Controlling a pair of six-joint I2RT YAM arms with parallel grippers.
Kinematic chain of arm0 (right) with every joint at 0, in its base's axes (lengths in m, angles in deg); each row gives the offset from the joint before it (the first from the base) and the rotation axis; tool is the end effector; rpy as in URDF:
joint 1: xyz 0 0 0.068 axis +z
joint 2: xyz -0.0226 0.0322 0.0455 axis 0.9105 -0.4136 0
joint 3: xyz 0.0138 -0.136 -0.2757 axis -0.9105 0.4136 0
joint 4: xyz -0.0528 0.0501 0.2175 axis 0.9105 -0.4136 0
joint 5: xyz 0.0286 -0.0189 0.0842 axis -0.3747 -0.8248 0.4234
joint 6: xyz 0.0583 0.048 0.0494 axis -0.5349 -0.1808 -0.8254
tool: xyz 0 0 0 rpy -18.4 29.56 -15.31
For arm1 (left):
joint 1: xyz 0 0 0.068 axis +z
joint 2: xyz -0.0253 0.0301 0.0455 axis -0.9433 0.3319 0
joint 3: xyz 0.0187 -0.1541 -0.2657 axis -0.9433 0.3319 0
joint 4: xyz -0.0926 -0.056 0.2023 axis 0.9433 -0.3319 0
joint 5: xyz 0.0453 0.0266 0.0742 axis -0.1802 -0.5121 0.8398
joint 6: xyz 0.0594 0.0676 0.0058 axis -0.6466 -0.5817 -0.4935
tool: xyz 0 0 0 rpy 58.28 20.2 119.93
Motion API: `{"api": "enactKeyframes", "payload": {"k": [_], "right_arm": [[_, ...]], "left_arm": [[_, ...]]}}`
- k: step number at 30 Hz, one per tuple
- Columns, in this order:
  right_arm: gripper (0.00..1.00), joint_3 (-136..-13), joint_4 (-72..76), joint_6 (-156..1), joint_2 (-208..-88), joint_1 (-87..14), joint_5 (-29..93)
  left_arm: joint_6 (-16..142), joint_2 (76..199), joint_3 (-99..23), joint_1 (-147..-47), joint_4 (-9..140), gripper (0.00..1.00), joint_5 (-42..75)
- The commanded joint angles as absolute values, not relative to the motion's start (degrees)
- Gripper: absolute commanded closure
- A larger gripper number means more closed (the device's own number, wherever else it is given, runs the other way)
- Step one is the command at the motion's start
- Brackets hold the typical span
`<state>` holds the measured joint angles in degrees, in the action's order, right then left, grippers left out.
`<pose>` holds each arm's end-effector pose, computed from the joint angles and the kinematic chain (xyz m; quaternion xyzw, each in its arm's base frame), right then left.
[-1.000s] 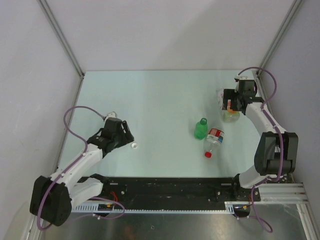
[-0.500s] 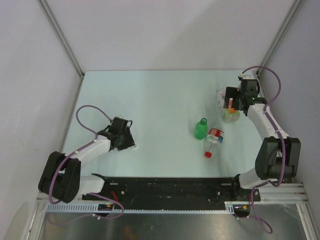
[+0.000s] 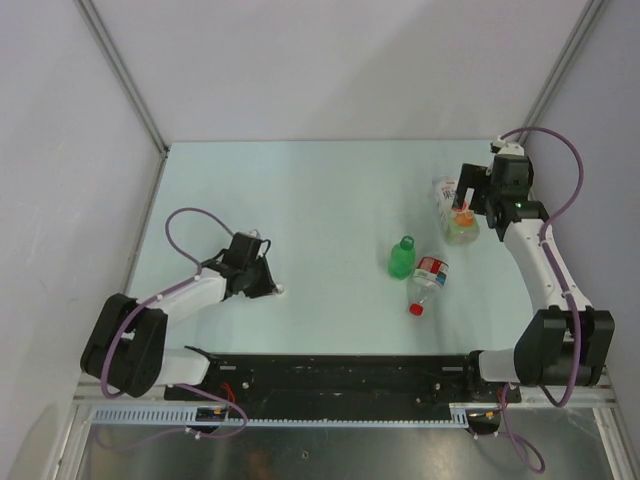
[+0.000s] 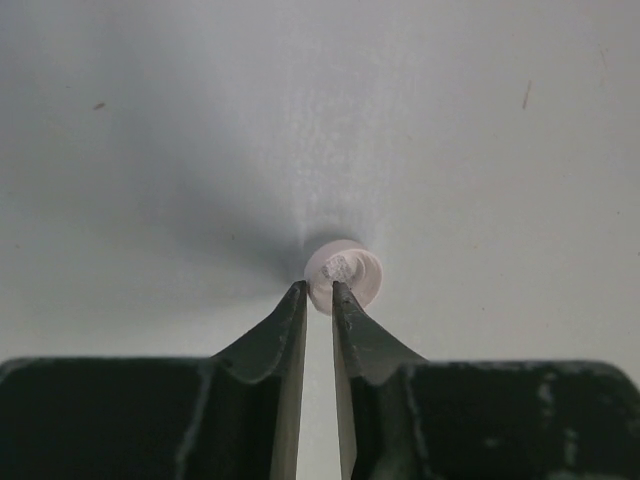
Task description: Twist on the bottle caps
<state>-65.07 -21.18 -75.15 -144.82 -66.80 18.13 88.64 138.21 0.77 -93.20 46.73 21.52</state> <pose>0.3004 -0.0152 0.3316 0.0702 0.8872 -0.0347 0.4547 0.2026 -0.0891 0.1737 -0.1148 0.9573 -0.1542 0.2159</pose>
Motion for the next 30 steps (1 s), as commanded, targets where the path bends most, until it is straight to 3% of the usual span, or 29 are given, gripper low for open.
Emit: {"api": "enactKeyframes", "payload": {"k": [1, 5, 8, 16, 23, 30], "right_arm": [[0.01, -64.41, -20.54, -77.40, -141.01, -66.98, 17.17], [0.01, -63.60, -20.84, -78.58, -138.94, -66.99, 17.56], [0.01, -63.00, -21.37, -79.72, -136.86, -66.98, 19.35], [0.03, -60.99, -21.06, -84.68, -128.58, -66.10, 34.95], [0.05, -59.72, -15.15, -88.81, -124.86, -47.15, 51.21], [0.09, -57.36, 6.17, -112.62, -125.63, -32.77, 64.56]], "left_arm": [[86.69, 136.53, 1.34, -95.32, 47.36, 0.80, 19.94], [86.91, 139.15, -0.03, -97.89, 47.43, 0.84, 20.92], [87.38, 141.15, -1.41, -99.65, 47.40, 0.97, 21.59], [84.60, 134.87, -6.44, -102.46, 47.73, 1.00, 21.83], [77.85, 116.32, -4.77, -107.38, 66.98, 1.00, 15.41], [73.02, 100.32, 4.52, -110.36, 92.36, 1.00, 9.30]]}}
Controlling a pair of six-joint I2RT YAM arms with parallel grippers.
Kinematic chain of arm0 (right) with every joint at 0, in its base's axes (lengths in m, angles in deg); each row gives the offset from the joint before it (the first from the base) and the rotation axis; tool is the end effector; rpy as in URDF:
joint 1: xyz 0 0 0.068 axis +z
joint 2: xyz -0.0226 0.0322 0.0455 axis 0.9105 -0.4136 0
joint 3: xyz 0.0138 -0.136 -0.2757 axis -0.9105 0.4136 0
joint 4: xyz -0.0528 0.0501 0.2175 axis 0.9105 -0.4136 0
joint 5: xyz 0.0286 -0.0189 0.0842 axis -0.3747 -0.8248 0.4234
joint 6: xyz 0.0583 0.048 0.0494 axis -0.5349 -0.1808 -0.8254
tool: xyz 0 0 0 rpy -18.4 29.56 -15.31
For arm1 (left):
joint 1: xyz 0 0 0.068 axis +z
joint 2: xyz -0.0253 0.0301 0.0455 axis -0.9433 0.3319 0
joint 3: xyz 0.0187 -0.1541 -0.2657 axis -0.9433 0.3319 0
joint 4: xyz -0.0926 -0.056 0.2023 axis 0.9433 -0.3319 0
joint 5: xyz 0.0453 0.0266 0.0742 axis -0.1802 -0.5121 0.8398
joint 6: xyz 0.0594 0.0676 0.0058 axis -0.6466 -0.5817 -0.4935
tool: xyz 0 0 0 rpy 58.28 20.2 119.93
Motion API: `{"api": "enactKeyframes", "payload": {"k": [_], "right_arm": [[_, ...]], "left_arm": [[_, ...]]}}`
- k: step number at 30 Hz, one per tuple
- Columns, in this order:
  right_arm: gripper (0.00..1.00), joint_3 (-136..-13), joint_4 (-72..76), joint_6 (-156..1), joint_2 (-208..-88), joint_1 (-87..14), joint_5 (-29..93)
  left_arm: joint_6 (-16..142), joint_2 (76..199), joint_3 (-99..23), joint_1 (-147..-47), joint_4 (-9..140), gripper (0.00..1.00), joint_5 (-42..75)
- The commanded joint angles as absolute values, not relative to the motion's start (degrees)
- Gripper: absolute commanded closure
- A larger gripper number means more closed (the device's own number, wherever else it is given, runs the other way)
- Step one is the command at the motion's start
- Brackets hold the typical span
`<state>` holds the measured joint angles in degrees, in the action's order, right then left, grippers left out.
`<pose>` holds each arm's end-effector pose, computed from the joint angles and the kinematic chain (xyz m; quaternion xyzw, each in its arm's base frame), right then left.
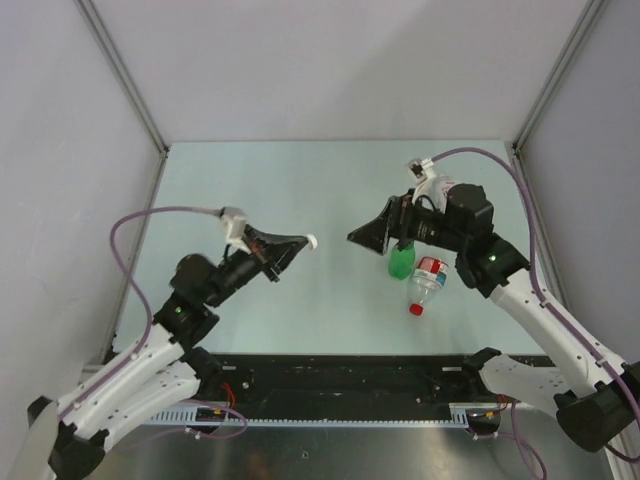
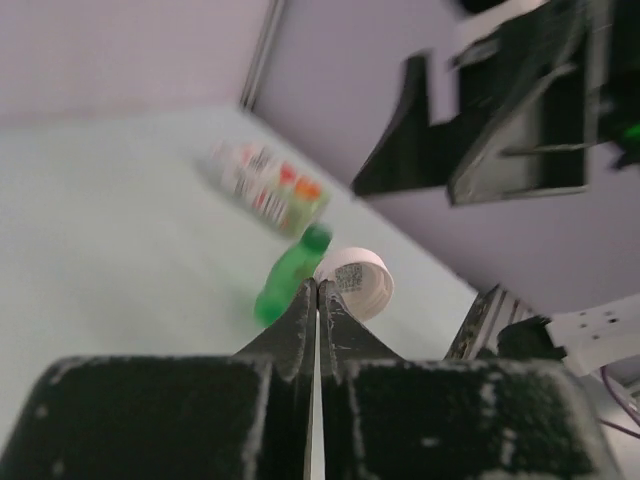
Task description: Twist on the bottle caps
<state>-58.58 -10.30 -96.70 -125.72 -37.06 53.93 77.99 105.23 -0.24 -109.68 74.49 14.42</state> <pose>0.1703 0.1378 0.4018 -0.1750 0.7506 0.4550 0.4461 0.1232 -0.1185 0.3524 0.1396 0.6783 -0.4408 0.5711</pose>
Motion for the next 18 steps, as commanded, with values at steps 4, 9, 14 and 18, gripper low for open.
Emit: {"api": "enactKeyframes", "payload": {"k": [4, 9, 14, 18], "right_arm": [[0.12, -55.48, 17.74, -122.63, -127.08, -28.63, 66.56], [0.17, -52.58, 30.31, -129.91, -128.85, -24.88, 63.81], [0.24, -52.38, 32.17, -130.99, -130.59, -22.83, 61.88], [0.29, -52.37, 33.46, -131.97, -131.59, -22.28, 62.00]], "left_arm": [[71.94, 97.92, 5.92, -110.62, 98.60, 1.00, 4.86], [71.81, 99.35, 4.89, -111.31, 100.89, 1.00, 1.18], [71.51, 100.86, 4.45, -111.83, 101.47, 1.00, 0.70], [71.36, 101.63, 4.43, -112.25, 101.62, 1.00, 0.51]]}}
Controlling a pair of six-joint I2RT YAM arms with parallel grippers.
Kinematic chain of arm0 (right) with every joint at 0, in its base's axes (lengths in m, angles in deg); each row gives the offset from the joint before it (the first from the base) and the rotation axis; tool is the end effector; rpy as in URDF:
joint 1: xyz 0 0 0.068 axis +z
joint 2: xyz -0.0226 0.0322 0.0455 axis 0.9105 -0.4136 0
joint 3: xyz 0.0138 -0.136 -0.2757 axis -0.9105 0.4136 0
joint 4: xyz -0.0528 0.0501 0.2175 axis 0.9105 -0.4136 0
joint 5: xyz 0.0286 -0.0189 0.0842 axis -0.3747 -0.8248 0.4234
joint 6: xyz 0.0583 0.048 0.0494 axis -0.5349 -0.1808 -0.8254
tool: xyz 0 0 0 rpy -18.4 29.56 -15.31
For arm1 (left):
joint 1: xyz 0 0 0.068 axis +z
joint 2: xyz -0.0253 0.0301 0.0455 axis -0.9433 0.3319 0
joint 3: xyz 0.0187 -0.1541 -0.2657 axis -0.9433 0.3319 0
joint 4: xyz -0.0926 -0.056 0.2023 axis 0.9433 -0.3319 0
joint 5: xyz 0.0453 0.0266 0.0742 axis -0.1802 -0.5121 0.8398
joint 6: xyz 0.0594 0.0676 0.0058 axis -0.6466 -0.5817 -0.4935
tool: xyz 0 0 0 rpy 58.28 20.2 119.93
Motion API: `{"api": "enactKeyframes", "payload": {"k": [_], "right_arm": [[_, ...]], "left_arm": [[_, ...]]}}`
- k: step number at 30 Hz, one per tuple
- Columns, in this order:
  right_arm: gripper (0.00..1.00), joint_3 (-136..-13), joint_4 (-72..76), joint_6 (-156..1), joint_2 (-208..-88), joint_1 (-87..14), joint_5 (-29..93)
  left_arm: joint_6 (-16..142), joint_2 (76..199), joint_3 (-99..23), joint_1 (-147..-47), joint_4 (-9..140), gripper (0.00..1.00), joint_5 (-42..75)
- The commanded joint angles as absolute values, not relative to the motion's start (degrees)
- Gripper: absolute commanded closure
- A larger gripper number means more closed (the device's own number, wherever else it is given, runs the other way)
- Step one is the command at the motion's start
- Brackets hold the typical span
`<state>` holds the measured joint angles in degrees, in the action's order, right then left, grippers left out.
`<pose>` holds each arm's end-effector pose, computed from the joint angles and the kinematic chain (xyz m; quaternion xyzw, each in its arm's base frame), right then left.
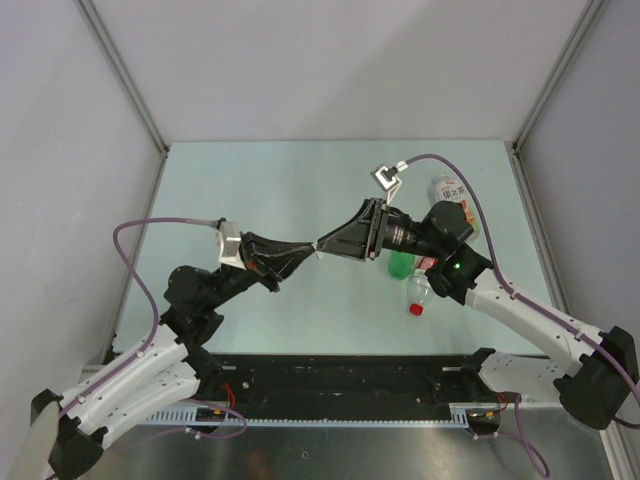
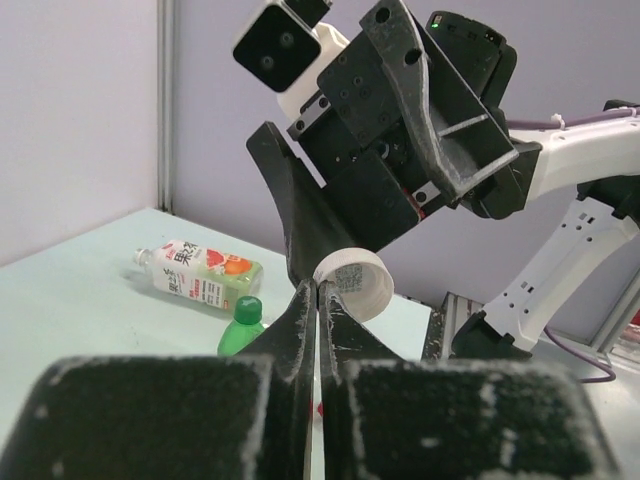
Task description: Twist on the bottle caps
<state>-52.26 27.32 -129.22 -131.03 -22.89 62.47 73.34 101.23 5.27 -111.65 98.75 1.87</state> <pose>0.1435 0.2001 0.4347 -0.1723 0.6152 0.7024 0.3137 0.0839 -0.1144 0.3874 0.2521 0.4906 -0.5217 0.6508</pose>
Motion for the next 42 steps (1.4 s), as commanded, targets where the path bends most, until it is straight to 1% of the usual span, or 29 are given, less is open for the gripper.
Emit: {"api": "enactKeyframes", "payload": {"k": [1, 5, 8, 14, 19, 26, 27, 28, 31, 32, 33, 35, 39, 40, 42], "right_arm": [[0.31, -52.38, 33.88, -132.26, -131.89, -22.04, 62.11], [0.41, -52.38, 33.67, -133.05, -132.94, -21.56, 63.03], [0.42, -52.34, 30.64, -131.76, -133.21, -21.46, 63.24], [0.41, -52.38, 27.38, -129.82, -133.09, -21.46, 64.12], [0.46, -52.40, 25.78, -129.34, -132.88, -21.47, 64.36], [0.67, -52.38, 26.07, -128.36, -132.79, -21.47, 63.72], [0.69, -52.38, 25.61, -127.64, -132.62, -21.50, 63.15], [0.70, -52.38, 24.98, -126.54, -132.41, -21.65, 62.51], [0.72, -52.46, 19.88, -120.99, -130.93, -22.53, 58.67], [0.72, -52.46, 16.62, -118.16, -129.94, -22.82, 56.27], [0.73, -52.55, 12.93, -115.16, -128.96, -23.01, 52.79], [0.73, -52.80, 4.12, -108.21, -127.17, -22.50, 44.51], [0.73, -53.01, -12.15, -100.16, -126.09, -18.72, 25.55], [0.74, -53.00, -14.81, -99.00, -126.68, -17.18, 20.73], [0.74, -52.98, -18.90, -96.87, -129.23, -12.82, 10.96]], "left_arm": [[71.33, 101.77, 4.54, -112.35, 101.62, 1.00, 0.67], [71.32, 101.94, 5.07, -112.38, 101.63, 1.00, 2.23], [71.38, 101.77, 5.16, -112.40, 101.63, 1.00, 2.98], [70.90, 101.46, 5.16, -112.44, 101.70, 1.00, 3.34], [70.35, 101.82, 5.34, -112.44, 101.71, 1.00, 3.70], [69.45, 103.39, 4.89, -112.40, 101.64, 0.99, 0.77], [69.50, 103.48, 4.99, -112.38, 101.63, 0.94, 0.53], [69.70, 103.53, 5.21, -112.41, 101.63, 0.82, 0.72], [71.13, 102.84, 6.71, -112.43, 99.80, 0.28, 3.93], [71.88, 102.16, 7.43, -112.44, 98.12, 0.15, 6.55], [72.74, 101.15, 8.19, -112.40, 95.83, 0.08, 9.61], [75.36, 98.95, 9.75, -112.35, 89.59, 0.02, 18.84], [81.72, 96.45, 8.85, -111.54, 70.52, 0.01, 38.78], [83.15, 96.50, 8.07, -111.07, 66.12, 0.01, 41.90], [85.45, 96.93, 7.06, -109.97, 60.65, 0.01, 44.14]]}}
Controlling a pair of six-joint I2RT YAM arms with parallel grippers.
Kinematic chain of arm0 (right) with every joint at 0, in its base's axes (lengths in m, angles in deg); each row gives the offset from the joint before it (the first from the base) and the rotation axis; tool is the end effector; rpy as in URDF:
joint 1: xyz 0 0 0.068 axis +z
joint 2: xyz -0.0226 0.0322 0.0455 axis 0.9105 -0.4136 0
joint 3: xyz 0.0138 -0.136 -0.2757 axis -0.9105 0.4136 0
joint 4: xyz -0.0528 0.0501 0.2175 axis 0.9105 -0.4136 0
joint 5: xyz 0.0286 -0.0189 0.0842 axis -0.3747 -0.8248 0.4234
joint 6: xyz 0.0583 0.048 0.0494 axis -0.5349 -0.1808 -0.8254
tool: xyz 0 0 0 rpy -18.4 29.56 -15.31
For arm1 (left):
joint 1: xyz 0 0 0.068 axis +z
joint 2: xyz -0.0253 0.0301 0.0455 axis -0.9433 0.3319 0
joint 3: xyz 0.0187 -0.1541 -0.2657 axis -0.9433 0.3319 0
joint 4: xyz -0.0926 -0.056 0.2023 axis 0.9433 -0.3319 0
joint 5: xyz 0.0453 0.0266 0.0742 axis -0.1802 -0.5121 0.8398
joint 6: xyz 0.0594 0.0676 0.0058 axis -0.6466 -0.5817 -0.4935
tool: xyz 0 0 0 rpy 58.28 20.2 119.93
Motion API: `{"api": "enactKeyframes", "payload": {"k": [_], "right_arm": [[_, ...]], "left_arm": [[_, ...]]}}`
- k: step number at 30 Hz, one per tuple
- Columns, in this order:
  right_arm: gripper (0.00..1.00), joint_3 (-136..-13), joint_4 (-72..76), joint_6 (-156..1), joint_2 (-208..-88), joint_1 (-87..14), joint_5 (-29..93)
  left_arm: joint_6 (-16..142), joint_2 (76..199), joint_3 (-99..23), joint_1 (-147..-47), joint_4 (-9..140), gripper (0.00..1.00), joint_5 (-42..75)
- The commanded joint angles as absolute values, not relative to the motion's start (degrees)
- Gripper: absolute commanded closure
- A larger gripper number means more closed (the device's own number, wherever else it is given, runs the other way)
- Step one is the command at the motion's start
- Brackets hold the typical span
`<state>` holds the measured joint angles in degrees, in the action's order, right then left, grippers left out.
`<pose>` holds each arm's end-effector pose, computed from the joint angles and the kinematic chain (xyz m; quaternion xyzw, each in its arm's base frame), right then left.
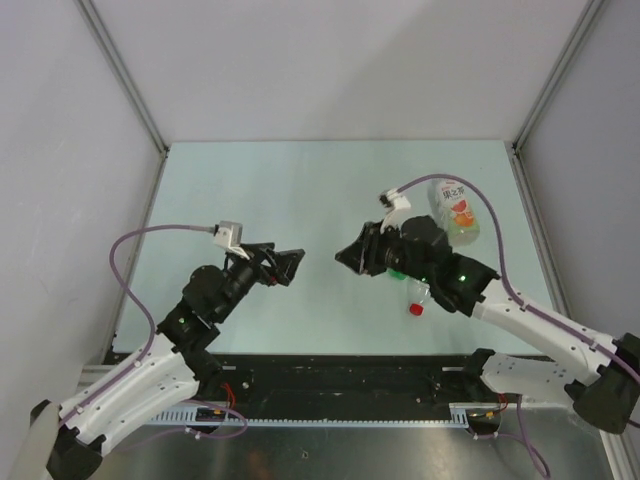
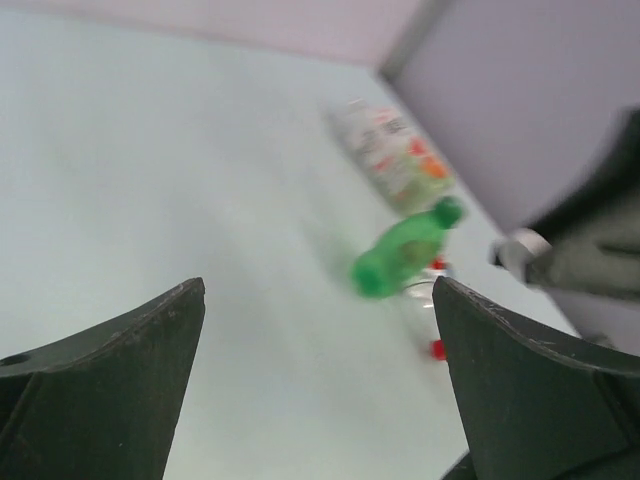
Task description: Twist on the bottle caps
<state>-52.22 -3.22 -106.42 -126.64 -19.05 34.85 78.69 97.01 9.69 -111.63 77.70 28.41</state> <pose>0.1508 0.1804 0.3747 -0.1288 0.7690 0.4636 0.4207 0.1129 -0.0913 0.3165 0.0584 0.6803 -0.3907 0.6174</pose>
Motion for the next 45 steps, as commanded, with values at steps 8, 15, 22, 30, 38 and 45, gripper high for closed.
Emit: {"api": "enactKeyframes", "payload": {"k": [8, 15, 22, 30, 38, 45], "right_arm": [[0.72, -52.84, -16.61, -97.11, -149.70, -1.96, -5.97], [0.69, -52.71, -8.14, -98.95, -164.27, -1.37, -4.15], [0.41, -52.69, -7.84, -102.28, -167.08, 0.08, -3.47], [0.02, -55.39, -10.08, -93.08, -148.72, -0.89, -2.43], [0.01, -60.07, -7.47, -83.88, -134.48, -25.89, 5.66], [0.01, -74.41, -23.93, -70.60, -149.69, -56.53, 13.81]], "left_arm": [[88.24, 98.46, 5.84, -108.67, 57.77, 0.01, 42.31], [88.66, 97.03, 6.14, -108.55, 56.62, 0.01, 42.33], [86.50, 96.59, 5.33, -108.52, 55.69, 0.00, 42.43], [86.27, 98.58, 3.84, -108.43, 55.56, 0.01, 42.65], [84.97, 102.42, 1.56, -108.46, 55.55, 0.01, 39.73], [83.86, 103.41, 1.09, -108.36, 55.57, 0.00, 38.16]]}}
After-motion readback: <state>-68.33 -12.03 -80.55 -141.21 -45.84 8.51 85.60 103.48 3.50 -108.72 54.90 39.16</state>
